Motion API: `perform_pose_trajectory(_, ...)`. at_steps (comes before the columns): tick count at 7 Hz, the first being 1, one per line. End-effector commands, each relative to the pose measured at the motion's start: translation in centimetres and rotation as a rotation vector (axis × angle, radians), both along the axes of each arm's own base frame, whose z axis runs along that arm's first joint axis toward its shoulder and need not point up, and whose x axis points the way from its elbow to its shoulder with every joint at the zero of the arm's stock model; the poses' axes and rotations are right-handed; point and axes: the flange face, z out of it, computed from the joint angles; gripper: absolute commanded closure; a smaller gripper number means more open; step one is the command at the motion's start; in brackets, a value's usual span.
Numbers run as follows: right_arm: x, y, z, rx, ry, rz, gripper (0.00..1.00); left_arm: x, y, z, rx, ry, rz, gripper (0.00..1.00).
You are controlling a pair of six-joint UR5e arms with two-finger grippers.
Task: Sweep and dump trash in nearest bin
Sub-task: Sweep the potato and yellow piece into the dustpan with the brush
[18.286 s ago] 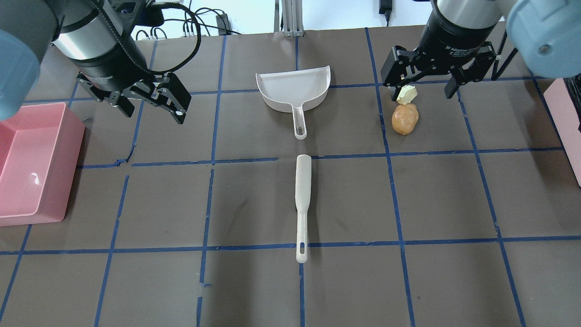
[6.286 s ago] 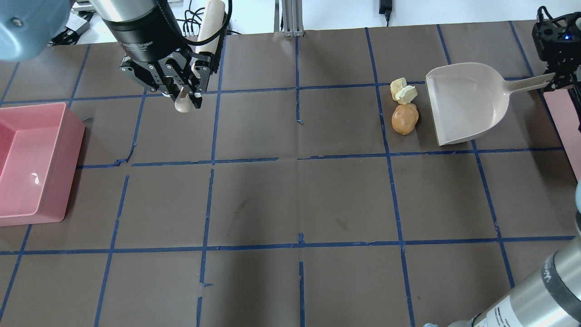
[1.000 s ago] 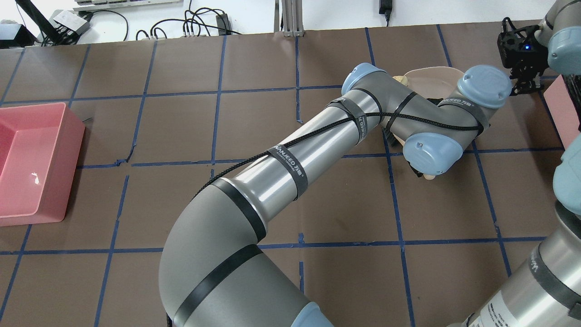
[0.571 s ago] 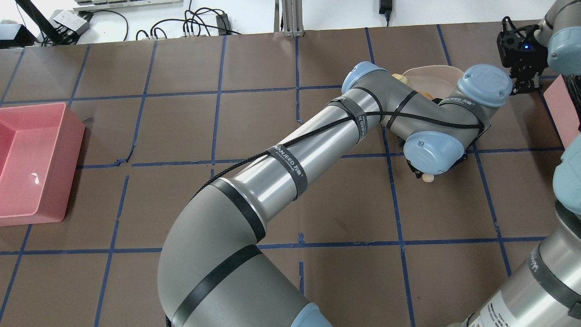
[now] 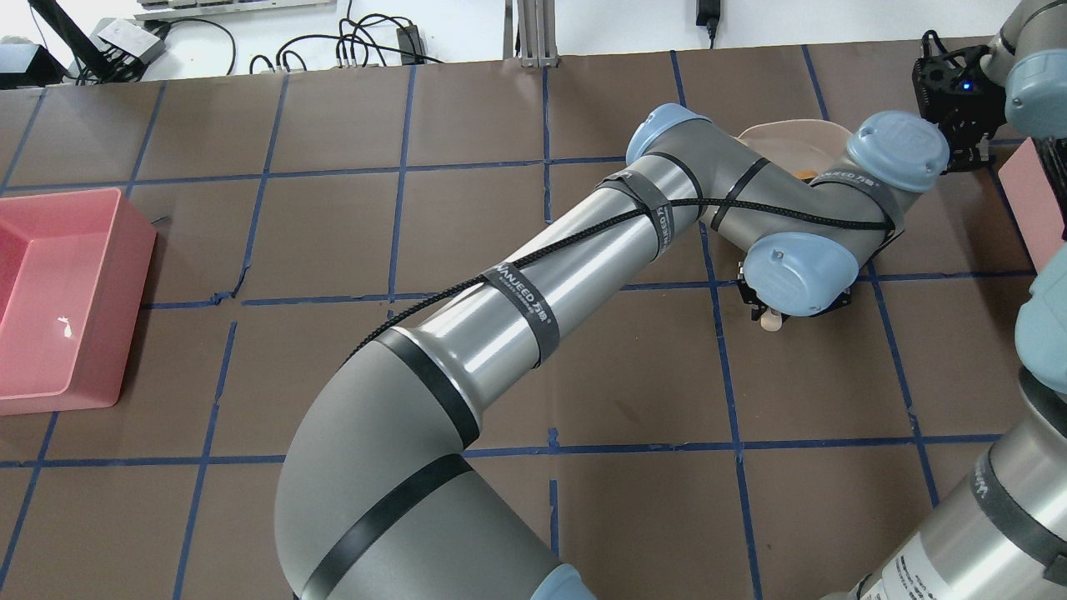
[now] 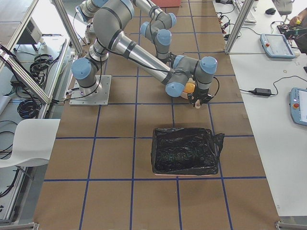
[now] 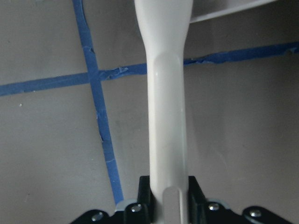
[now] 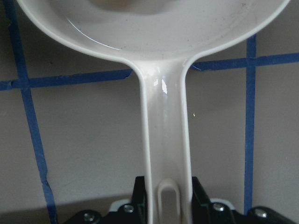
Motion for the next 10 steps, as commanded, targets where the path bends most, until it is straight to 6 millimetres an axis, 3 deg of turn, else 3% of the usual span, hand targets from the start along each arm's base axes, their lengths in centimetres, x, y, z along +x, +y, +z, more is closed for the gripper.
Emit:
perform_pose_trajectory(1,-0.1,0.0,-0.1,0.000,-0.001,-0.012,1.00,0.8,0.7,2.4,-0.008,0.008,-0.019,1.00)
perform_pose_trajectory(3,-0.1,0.0,-0.5,0.004,-0.006,-0.045,1.00,2.6,3.2,3.2,0.049,0.009,0.180,1.00)
perform_pose_trajectory(5,-0.2,-0.1,-0.5,-0.002,-0.005,-0.049,1.00,5.6,5.2,5.6,0.048,-0.023,0.296,1.00)
perform_pose_trajectory(6,-0.2,-0.2,-0.8,-0.002,-0.015,-0.083,1.00,7.3,3.6,4.3,0.054,-0.038,0.370,1.00)
perform_pose_trajectory(8,-0.1,-0.2,-1.0,0.004,-0.017,-0.081,1.00,11.8,-4.0,5.6,0.014,-0.007,0.421,1.00)
perform_pose_trajectory(9,-0.1,-0.2,-1.3,0.008,-0.019,-0.081,1.00,10.4,-6.5,1.7,0.007,0.010,0.388,1.00)
perform_pose_trajectory(10,-0.1,-0.2,-1.3,0.008,-0.019,-0.081,1.00,8.9,-8.6,-0.3,-0.009,0.022,0.385,1.00)
